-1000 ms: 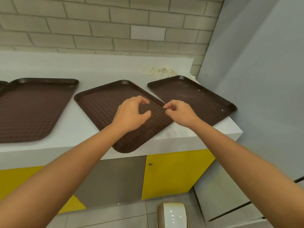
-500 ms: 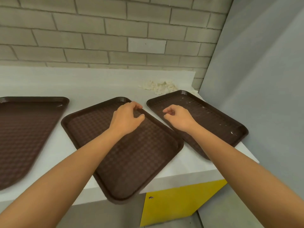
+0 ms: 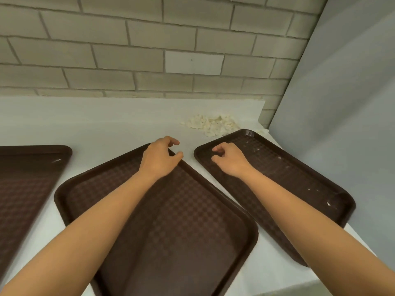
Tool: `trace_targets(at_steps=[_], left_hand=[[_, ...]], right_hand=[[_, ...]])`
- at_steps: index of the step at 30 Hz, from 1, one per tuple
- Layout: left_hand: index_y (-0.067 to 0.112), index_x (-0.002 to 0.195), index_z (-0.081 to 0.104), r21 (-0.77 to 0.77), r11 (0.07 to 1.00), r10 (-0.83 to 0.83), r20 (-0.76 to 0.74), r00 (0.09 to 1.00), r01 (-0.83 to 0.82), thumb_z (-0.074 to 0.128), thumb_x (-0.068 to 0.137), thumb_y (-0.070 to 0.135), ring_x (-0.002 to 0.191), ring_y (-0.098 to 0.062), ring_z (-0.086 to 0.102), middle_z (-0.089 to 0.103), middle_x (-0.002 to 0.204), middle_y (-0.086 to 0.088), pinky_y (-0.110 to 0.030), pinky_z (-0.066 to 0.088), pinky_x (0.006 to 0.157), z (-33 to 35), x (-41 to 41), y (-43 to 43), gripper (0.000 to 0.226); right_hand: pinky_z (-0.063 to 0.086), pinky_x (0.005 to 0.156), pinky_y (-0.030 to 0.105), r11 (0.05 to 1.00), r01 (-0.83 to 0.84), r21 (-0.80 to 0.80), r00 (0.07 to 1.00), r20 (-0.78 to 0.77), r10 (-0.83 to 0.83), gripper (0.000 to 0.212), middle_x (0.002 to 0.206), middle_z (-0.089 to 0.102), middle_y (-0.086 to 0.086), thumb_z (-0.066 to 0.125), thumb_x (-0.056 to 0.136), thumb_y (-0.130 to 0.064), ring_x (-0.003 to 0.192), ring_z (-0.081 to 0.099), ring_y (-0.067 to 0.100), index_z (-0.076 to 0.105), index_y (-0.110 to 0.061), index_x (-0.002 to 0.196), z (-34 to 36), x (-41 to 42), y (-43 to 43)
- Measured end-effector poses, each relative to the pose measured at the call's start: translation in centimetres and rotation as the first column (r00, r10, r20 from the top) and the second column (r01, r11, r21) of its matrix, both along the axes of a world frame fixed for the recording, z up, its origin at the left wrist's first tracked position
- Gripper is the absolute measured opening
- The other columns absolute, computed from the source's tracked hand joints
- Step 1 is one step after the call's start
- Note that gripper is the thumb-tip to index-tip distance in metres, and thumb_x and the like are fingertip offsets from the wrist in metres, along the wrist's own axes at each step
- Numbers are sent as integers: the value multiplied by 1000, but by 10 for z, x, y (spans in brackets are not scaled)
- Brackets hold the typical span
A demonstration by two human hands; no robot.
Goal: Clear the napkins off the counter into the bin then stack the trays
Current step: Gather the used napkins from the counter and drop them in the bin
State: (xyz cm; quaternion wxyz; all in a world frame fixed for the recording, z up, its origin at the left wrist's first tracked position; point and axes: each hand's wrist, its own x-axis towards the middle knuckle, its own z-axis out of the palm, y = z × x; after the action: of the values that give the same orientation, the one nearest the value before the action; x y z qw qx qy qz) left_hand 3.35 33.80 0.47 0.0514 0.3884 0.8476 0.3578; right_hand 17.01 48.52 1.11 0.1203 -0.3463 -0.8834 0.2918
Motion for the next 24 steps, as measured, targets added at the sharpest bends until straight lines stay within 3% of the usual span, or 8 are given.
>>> trace_targets(at_steps=[7,11,17,24], left_hand=[[22,124,53,-36,998,-46,8,999,46,58,88,34,120,-19,51,55,130,0,-29,41,94,3,-50,45,39],[23,124,53,-50,996,-70,32,997,72,59,88,34,121,-19,50,54,131,0,-30,40,96,-8,-64,68,38],[22,123,54,-34,994,-104,28,994,105,60,88,34,121,-20,50,54,130,-1,-31,41,99,-24,-75,90,38],[21,122,54,-29,995,-96,32,995,97,60,87,33,118,-20,50,56,127,-1,-33,42,98,-40,-85,103,37]], right_hand=[[36,88,22,991,131,-21,991,14,-130,46,133,46,13,56,90,-24,117,50,24,44,-10,132,-4,-46,54],[38,98,30,983,183,-30,983,34,-182,56,139,39,13,58,89,-23,123,46,27,34,-9,137,-15,-68,81],[37,103,39,974,180,139,977,90,-193,66,141,31,14,59,88,-29,129,35,32,26,-8,141,-34,-99,115],[34,104,43,958,155,240,934,280,-221,81,141,32,17,54,86,-54,130,33,35,20,-7,142,-57,-129,136]])
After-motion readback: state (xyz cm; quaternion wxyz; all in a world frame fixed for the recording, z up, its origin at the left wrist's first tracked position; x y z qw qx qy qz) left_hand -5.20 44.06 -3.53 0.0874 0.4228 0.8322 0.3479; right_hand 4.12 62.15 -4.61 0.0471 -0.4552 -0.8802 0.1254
